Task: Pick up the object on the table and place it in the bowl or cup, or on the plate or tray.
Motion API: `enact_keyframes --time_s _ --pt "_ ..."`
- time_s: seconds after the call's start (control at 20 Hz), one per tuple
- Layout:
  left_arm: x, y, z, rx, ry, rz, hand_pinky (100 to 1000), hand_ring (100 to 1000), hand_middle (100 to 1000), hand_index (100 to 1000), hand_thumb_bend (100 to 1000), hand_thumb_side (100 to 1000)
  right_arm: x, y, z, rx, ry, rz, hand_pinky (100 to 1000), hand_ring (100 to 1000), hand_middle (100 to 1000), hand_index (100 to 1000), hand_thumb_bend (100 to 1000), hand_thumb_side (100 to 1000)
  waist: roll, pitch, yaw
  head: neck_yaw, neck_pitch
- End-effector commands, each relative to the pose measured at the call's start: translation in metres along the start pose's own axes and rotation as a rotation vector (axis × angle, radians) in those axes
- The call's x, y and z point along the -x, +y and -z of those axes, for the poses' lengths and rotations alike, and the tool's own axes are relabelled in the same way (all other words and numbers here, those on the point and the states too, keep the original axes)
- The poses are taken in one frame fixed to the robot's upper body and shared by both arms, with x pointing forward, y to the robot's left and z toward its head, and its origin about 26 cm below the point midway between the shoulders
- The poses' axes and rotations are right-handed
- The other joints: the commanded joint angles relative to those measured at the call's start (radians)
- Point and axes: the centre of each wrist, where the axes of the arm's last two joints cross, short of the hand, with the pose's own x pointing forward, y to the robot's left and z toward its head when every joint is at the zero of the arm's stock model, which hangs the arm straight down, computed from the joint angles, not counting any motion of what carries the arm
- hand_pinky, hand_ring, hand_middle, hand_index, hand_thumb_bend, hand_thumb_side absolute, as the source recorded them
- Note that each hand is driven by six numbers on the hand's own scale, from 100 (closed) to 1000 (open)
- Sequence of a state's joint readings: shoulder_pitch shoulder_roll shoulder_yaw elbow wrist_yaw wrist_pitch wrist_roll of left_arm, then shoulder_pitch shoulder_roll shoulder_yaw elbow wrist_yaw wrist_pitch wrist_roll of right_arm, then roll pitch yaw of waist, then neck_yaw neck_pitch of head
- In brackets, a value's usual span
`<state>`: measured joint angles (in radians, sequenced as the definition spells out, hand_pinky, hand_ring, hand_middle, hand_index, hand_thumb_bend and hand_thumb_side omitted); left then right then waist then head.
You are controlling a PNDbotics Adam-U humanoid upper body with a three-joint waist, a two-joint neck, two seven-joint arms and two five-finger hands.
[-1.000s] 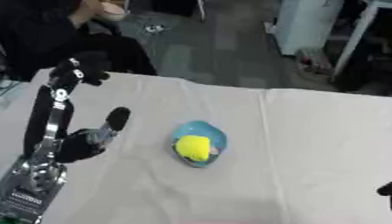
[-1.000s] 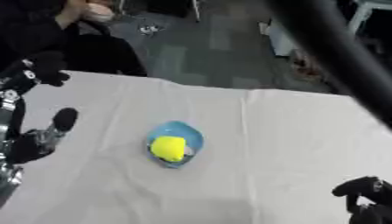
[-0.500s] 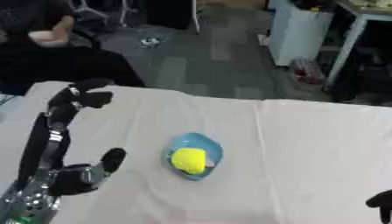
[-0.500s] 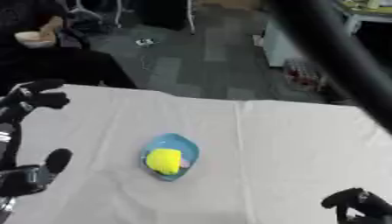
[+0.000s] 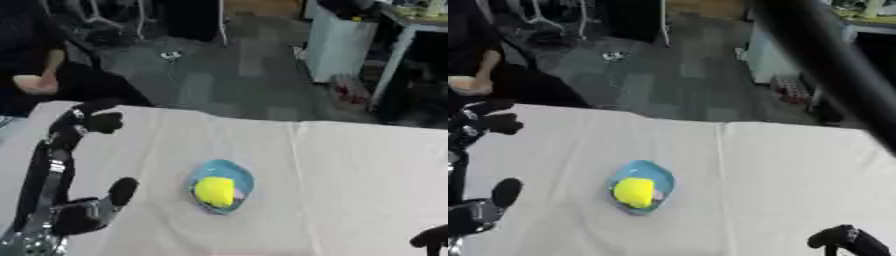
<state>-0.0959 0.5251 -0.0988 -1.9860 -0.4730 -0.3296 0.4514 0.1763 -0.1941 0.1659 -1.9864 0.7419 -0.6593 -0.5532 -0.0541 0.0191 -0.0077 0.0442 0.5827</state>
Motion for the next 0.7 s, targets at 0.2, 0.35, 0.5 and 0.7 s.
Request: enact_keyframes --time_s 0.2,0.35,0.5,0.7 --pt "-0.0002 0.0083 0.0066 0.000 -0.014 0.009 584 652 784 788 435 842 -0.0011 -0.0036 0.0019 0.024 -0.036 0.003 146 411 452 158 100 950 0.008 -0.014 -0.007 -0.006 -0.014" --pt "0.0010 0.0106 0.0056 -0.003 -0.003 0.030 585 652 784 788 436 840 -0.0003 -0.0044 0.0031 0.027 -0.042 0.009 147 411 451 159 100 949 0.008 -0.014 -0.011 -0.001 -0.021" --pt "0.0014 0.0110 0.0037 -0.005 0.006 0.043 584 650 784 790 433 842 0.0008 -0.0057 0.0044 0.030 -0.045 0.013 147 411 452 161 100 948 0.008 -0.012 -0.012 0.010 -0.020" --pt "0.0012 0.0102 0.0028 -0.003 0.010 0.050 585 649 785 792 435 843 0.0021 -0.0077 0.0050 0.032 -0.049 0.015 149 411 451 163 100 946 0.009 -0.012 -0.015 0.019 -0.011"
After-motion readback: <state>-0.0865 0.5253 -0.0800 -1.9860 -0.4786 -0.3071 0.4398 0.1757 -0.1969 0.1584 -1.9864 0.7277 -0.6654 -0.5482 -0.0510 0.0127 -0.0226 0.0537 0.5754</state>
